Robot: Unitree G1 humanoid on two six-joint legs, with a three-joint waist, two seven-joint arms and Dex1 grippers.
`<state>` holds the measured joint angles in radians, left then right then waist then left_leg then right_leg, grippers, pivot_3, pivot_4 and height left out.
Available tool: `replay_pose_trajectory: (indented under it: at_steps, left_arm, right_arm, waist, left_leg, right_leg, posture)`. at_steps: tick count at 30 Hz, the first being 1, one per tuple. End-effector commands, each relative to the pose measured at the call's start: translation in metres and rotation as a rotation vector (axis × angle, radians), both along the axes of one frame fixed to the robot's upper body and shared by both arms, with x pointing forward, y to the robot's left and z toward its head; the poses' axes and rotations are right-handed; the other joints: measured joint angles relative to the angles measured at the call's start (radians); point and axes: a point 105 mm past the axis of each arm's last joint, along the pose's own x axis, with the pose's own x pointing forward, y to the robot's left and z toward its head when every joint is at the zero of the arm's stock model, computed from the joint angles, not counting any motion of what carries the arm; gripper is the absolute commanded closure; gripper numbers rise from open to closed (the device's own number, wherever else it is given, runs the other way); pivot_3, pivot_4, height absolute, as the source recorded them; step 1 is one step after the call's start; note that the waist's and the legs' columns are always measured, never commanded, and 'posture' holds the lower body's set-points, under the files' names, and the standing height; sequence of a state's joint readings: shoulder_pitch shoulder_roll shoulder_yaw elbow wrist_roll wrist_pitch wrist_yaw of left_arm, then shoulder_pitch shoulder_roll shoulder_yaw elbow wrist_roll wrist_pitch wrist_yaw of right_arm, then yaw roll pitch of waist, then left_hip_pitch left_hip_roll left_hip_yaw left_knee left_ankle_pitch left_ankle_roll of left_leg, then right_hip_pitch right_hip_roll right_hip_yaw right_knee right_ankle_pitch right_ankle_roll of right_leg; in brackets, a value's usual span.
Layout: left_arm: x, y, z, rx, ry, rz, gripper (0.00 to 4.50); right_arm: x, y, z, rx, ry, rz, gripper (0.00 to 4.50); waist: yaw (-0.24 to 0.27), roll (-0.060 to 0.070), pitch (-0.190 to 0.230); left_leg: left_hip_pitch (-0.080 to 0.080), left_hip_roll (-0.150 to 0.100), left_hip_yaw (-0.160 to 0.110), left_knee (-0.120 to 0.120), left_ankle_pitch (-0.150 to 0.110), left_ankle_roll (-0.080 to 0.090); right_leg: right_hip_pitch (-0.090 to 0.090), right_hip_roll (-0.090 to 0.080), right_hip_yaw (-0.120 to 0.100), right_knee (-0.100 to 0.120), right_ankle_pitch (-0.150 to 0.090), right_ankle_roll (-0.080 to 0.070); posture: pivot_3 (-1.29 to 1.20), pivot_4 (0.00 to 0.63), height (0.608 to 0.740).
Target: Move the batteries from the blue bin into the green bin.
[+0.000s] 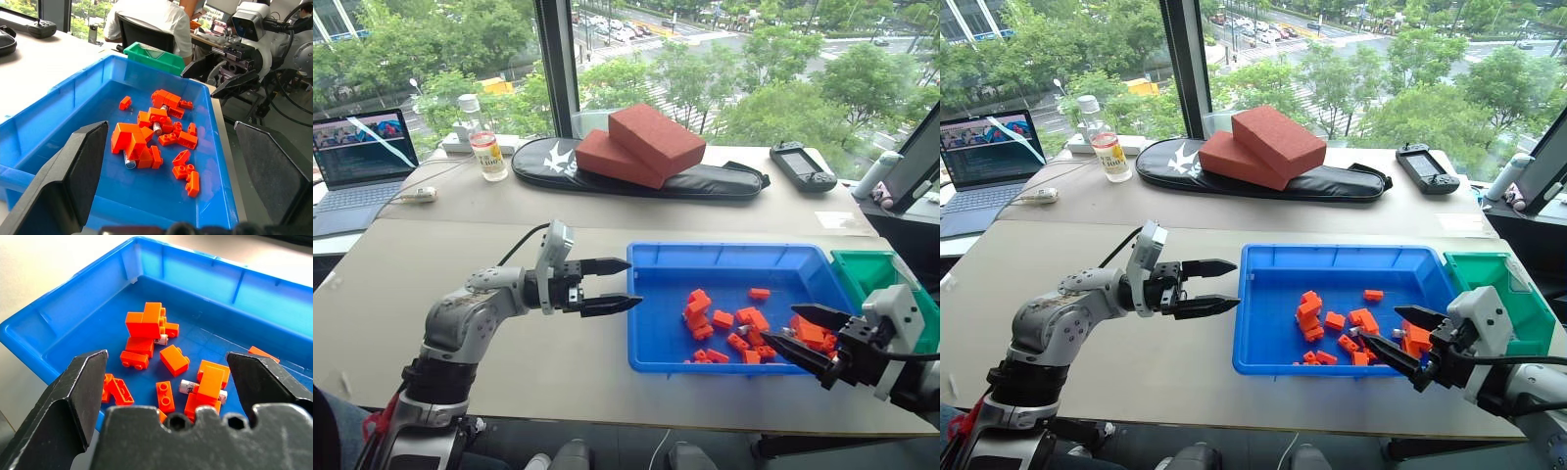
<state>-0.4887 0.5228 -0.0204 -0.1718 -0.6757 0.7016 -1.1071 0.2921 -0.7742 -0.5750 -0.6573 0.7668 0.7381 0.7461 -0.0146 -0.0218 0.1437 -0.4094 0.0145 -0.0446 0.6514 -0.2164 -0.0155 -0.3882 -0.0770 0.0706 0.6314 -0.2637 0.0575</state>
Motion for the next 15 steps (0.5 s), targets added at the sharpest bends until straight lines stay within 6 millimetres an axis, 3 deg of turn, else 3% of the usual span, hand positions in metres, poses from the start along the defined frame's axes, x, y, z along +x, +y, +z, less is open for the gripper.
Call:
replay_pose_trajectory:
  at_steps: [1,5,10,15]
  left_arm:
    - [-0.009,0.001,0.006,0.028,-0.036,-0.044,0.03]
    - [-0.023,0.006,-0.004,0.160,-0.063,-0.131,0.03]
    - [-0.027,0.009,-0.002,0.189,-0.086,-0.181,0.03]
    - [-0.025,0.009,-0.005,0.191,-0.108,-0.192,0.03]
  right_arm:
    - [0.004,-0.008,0.002,-0.055,-0.001,-0.047,0.00]
    - [0.019,-0.044,-0.012,-0.154,0.085,-0.305,0.00]
    - [0.026,-0.037,-0.016,-0.149,0.132,-0.386,0.00]
    - [0.027,-0.040,-0.034,-0.189,0.245,-0.477,0.00]
  waist:
    - [0.000,0.000,0.000]
    - [-0.003,0.000,0.000]
    - [0.000,0.000,0.000]
    - [0.000,0.000,0.000]
  left_leg:
    - [0.000,0.000,0.000,0.000,0.000,0.000]
    - [0.001,0.000,0.000,0.000,0.000,0.000]
    - [0.000,0.000,0.001,-0.001,0.000,0.000]
    - [0.000,0.000,0.000,-0.001,0.000,0.000]
  right_leg:
    - [0.000,0.000,0.000,0.000,0.000,0.000]
    - [0.000,0.000,0.000,0.000,0.000,0.000]
    - [0.000,0.000,0.000,0.000,0.000,0.000]
    - [0.000,0.000,0.000,0.000,0.000,0.000]
  posture:
    - [0.00,0.150,0.740]
    - [0.00,0.150,0.740]
    - [0.00,0.150,0.740]
    - [0.00,0.150,0.740]
